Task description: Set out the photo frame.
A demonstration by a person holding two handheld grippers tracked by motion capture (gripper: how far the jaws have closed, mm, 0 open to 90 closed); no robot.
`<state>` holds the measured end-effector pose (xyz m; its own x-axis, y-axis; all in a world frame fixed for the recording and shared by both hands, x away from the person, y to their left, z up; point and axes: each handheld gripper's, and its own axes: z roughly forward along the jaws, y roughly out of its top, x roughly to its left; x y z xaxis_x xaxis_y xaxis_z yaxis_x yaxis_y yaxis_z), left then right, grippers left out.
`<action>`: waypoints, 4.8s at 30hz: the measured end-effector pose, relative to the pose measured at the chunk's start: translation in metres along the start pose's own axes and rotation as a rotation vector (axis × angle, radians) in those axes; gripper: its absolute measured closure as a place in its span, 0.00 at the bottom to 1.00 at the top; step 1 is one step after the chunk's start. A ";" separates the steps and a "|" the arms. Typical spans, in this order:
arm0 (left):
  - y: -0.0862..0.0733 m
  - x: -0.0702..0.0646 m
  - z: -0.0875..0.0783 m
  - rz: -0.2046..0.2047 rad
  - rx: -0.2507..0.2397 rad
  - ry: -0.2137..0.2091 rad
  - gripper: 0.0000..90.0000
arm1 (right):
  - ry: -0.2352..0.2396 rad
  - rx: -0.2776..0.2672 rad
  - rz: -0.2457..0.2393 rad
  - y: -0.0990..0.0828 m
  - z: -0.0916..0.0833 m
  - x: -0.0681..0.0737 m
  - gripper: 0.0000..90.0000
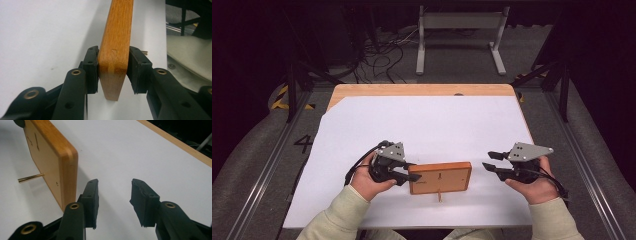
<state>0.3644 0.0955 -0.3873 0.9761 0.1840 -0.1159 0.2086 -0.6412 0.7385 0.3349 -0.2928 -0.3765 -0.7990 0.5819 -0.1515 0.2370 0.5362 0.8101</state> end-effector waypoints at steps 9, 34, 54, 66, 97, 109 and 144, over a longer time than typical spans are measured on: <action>-0.002 -0.007 0.003 0.043 0.026 -0.049 0.71 | 0.001 -0.012 0.003 0.002 0.001 -0.001 0.62; -0.007 -0.007 -0.012 0.033 0.053 -0.062 0.35 | 0.037 0.040 0.017 -0.010 0.007 0.004 0.64; -0.013 -0.012 -0.016 0.074 0.023 -0.105 0.42 | 0.109 0.107 -0.001 -0.025 0.014 0.017 0.76; -0.010 -0.020 -0.014 0.128 0.031 -0.176 0.45 | 0.113 0.109 -0.001 -0.025 0.014 0.017 0.75; -0.028 0.007 -0.053 -0.025 -0.076 0.014 0.42 | 0.235 0.223 -0.035 -0.039 0.019 0.030 0.99; -0.033 0.014 -0.057 -0.085 -0.101 0.106 0.42 | 0.329 0.247 -0.060 -0.037 0.038 0.045 1.00; -0.041 0.018 -0.048 -0.114 -0.066 0.106 0.40 | 0.261 0.195 0.102 -0.010 0.096 0.021 1.00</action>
<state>0.3705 0.1608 -0.3879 0.9335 0.3330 -0.1332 0.3100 -0.5619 0.7669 0.3688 -0.2275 -0.4418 -0.8745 0.4756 0.0953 0.4039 0.6050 0.6862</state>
